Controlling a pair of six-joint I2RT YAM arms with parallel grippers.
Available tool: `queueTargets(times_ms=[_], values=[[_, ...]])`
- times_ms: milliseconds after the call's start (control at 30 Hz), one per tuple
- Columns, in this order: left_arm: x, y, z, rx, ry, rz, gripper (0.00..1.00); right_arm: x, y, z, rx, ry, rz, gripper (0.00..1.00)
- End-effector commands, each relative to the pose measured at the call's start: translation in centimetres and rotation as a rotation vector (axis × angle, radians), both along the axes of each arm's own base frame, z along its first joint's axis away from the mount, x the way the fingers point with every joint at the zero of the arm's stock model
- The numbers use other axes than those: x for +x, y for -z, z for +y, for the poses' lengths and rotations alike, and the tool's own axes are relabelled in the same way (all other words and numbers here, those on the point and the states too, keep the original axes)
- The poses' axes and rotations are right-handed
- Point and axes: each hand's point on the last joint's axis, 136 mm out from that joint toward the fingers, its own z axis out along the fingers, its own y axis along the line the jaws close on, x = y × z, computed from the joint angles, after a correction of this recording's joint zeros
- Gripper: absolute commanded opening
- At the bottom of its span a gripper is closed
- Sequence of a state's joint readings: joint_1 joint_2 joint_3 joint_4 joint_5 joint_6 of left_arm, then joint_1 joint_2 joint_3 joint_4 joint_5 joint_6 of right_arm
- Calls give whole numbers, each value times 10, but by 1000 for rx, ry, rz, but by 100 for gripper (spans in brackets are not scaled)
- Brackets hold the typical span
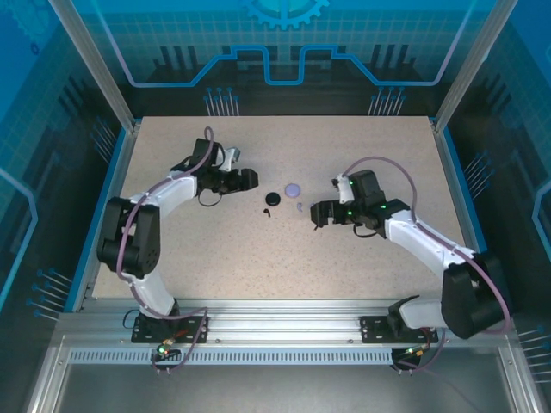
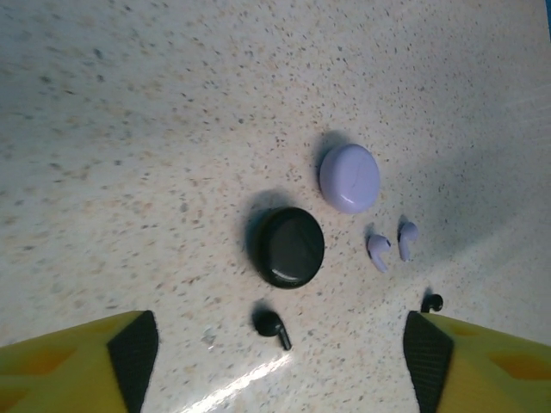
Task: Insert the wireless bluetooth earbuds into the charging case
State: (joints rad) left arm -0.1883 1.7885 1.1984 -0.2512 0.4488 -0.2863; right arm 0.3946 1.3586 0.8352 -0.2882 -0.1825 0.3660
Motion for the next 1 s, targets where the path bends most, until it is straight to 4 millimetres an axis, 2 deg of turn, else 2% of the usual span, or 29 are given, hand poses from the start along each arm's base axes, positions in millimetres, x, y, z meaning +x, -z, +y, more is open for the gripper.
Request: queueTargets(times_ms=[0, 133, 267, 333, 433, 667, 800, 967], values=[[7, 4, -19, -69, 37, 57, 71, 9, -13, 33, 84, -30, 25, 87], [25, 17, -33, -75, 49, 79, 63, 15, -2, 65, 111, -65, 90, 70], [39, 28, -43, -88, 49, 107, 54, 21, 10, 87, 117, -60, 133, 58], [44, 35, -46, -88, 49, 120, 50, 25, 16, 95, 121, -55, 145, 48], [47, 42, -52, -88, 59, 135, 47, 30, 23, 102, 117, -40, 165, 41], [39, 59, -69, -101, 122, 187, 45, 39, 40, 107, 101, 1, 207, 38], [32, 67, -70, -92, 127, 210, 44, 45, 46, 111, 99, 5, 216, 36], [27, 67, -68, -86, 132, 226, 36, 54, 53, 117, 104, 29, 234, 29]])
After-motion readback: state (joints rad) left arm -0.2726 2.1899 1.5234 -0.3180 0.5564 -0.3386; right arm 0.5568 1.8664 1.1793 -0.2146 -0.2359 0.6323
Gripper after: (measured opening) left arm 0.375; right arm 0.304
